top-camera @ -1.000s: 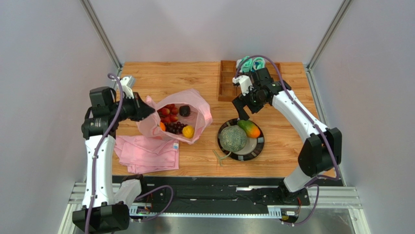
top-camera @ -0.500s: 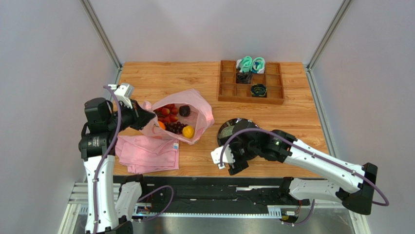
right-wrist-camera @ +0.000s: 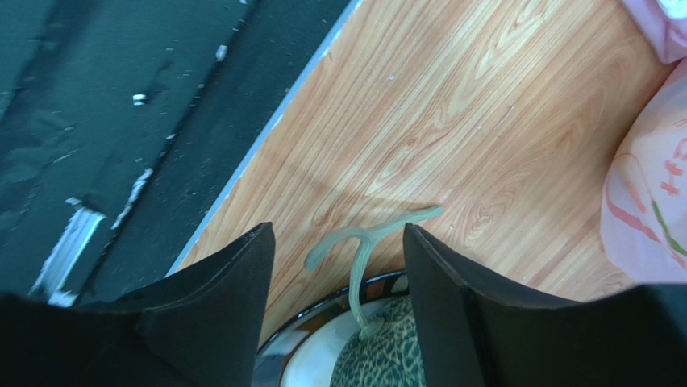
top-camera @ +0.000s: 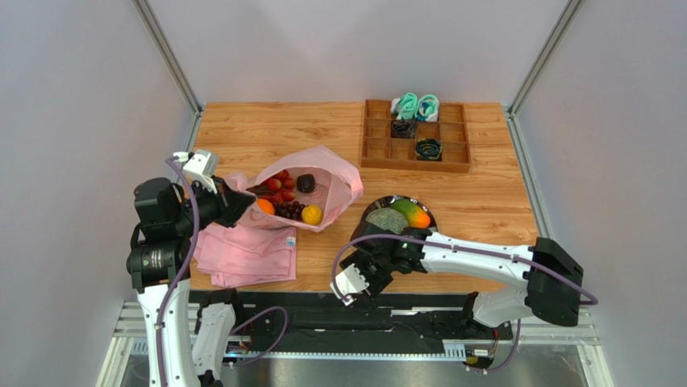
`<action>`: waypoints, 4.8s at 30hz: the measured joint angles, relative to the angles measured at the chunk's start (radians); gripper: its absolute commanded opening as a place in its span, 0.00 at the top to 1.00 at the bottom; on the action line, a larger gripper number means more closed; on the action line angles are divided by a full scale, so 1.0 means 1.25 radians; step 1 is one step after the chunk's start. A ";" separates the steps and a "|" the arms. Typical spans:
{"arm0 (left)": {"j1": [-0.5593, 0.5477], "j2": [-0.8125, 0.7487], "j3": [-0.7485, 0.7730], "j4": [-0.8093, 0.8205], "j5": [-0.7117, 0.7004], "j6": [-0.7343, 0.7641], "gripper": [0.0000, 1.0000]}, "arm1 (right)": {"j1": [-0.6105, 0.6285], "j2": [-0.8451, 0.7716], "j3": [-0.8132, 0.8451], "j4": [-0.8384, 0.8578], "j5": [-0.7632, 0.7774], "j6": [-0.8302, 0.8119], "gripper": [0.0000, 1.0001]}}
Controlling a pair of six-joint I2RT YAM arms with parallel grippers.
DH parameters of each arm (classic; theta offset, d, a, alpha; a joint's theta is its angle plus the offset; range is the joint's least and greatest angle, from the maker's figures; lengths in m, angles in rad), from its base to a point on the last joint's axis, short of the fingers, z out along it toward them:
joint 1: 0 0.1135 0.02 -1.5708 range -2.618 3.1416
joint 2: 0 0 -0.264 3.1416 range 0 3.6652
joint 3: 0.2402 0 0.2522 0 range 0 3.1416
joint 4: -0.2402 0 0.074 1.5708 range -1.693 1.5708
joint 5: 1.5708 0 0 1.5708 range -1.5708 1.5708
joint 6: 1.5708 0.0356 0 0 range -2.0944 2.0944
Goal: Take the fake fruits out of the plastic bag
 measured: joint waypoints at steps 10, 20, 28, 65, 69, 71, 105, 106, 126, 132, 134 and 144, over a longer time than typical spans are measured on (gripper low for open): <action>0.000 -0.015 -0.002 -0.020 -0.006 0.001 1.00 | 0.007 0.035 -0.076 0.089 0.079 0.007 0.75; 0.000 -0.017 -0.007 -0.021 -0.006 0.001 1.00 | 0.007 0.041 -0.042 0.107 0.120 0.011 1.00; 0.000 -0.008 -0.007 -0.020 -0.011 0.000 1.00 | 0.006 0.067 0.198 0.060 0.121 0.093 1.00; 0.000 0.150 0.022 -0.055 -0.004 0.024 1.00 | -0.411 -0.034 0.124 0.248 -0.103 0.688 0.99; 0.000 0.160 0.030 -0.061 -0.005 0.035 1.00 | -0.451 -0.033 0.109 0.272 -0.110 0.734 1.00; 0.000 0.164 0.031 -0.063 -0.005 0.038 1.00 | -0.461 -0.029 0.108 0.281 -0.119 0.757 1.00; 0.000 0.125 0.036 -0.079 0.028 0.037 1.00 | -0.516 -0.172 0.204 0.237 -0.086 0.882 0.27; 0.000 0.112 0.036 -0.082 0.031 0.031 1.00 | -0.497 -0.178 0.211 0.250 -0.087 0.879 0.31; 0.000 -0.008 0.033 -0.253 0.025 0.032 1.00 | -0.164 0.362 0.411 0.403 0.127 1.016 0.28; 0.000 -0.028 0.008 -0.285 0.021 0.041 1.00 | -0.166 0.434 0.414 0.398 0.236 1.071 0.13; 0.000 -0.034 -0.007 -0.296 0.019 0.046 1.00 | -0.166 0.442 0.416 0.397 0.251 1.083 0.11; 0.007 -0.054 -0.037 -0.302 0.012 0.049 1.00 | -0.166 0.506 0.417 0.404 0.253 1.126 0.17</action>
